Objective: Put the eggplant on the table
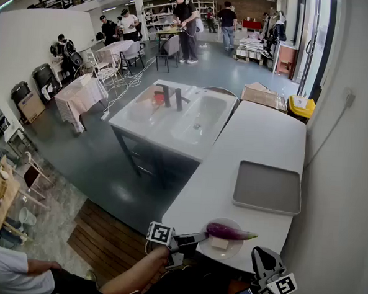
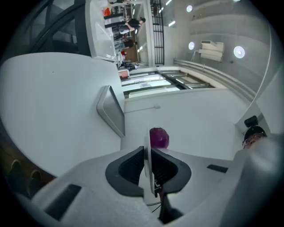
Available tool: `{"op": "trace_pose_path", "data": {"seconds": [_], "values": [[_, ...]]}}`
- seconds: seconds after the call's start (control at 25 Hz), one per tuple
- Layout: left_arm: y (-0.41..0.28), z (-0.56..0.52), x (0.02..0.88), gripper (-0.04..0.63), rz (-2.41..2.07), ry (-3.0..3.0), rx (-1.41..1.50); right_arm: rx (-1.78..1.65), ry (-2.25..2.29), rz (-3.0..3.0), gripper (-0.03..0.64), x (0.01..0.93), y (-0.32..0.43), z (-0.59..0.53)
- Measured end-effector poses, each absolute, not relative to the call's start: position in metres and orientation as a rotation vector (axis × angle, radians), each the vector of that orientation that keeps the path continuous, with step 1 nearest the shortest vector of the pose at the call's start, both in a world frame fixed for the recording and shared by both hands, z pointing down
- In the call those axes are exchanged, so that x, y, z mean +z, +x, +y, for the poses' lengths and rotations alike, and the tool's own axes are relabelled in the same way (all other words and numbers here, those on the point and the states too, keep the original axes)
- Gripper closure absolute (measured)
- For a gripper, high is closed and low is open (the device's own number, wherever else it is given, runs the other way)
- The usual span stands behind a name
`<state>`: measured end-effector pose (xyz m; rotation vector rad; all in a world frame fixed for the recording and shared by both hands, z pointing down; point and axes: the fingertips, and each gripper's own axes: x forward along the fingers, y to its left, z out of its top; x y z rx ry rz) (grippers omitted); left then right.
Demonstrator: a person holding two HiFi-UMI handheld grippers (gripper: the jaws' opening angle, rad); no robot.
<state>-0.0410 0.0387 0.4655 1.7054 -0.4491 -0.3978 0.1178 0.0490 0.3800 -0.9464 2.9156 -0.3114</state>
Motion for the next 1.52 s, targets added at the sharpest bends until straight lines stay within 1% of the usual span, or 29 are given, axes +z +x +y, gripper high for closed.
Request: {"op": "trace_pose_path", "data": {"seconds": [0.08, 0.24, 0.4, 0.56, 0.68, 0.72, 0.76, 0.8, 0.84, 1.24, 1.52], "values": [[-0.047, 0.035, 0.47, 0.566, -0.437, 1.697, -0.389, -0.298, -0.966, 2.916, 0.615, 0.381, 0.109, 0.047], [-0.078, 0.005, 0.466, 0.566, -0.45, 1.712, -0.44, -0.225, -0.925, 2.912, 0.615, 0.383, 0.078, 0.02], [-0.081, 0.011, 0.467, 0.566, -0.445, 1.722, -0.424, -0.283, -0.971, 2.924, 0.614, 0.385, 0.078, 0.031], [-0.083, 0.015, 0.472, 0.566, -0.44, 1.747, -0.405, -0.422, -0.979, 2.864, 0.614, 0.392, 0.084, 0.03], [-0.083, 0.017, 0.47, 0.566, -0.413, 1.745, -0.409, -0.677, -0.978, 2.785, 0.611, 0.408, 0.089, 0.026], [-0.083, 0.018, 0.471, 0.566, -0.407, 1.739, -0.412, -0.771, -0.969, 2.765, 0.6, 0.415, 0.089, 0.024], [-0.085, 0.018, 0.472, 0.566, -0.405, 1.736, -0.412, -0.854, -0.953, 2.751, 0.519, 0.422, 0.087, 0.022], [-0.087, 0.017, 0.473, 0.566, -0.406, 1.735, -0.41, -0.922, -0.935, 2.739, 0.454, 0.428, 0.085, 0.02], [-0.089, 0.016, 0.474, 0.566, -0.407, 1.735, -0.406, -0.976, -0.924, 2.728, 0.451, 0.433, 0.082, 0.018], [-0.086, 0.022, 0.479, 0.566, -0.347, 1.752, -0.34, -1.4, -0.81, 2.608, 0.492, 0.467, 0.032, 0.032], [-0.093, 0.017, 0.488, 0.566, -0.317, 1.74, -0.311, -1.5, -0.824, 2.509, 0.54, 0.477, 0.016, 0.023]]}}
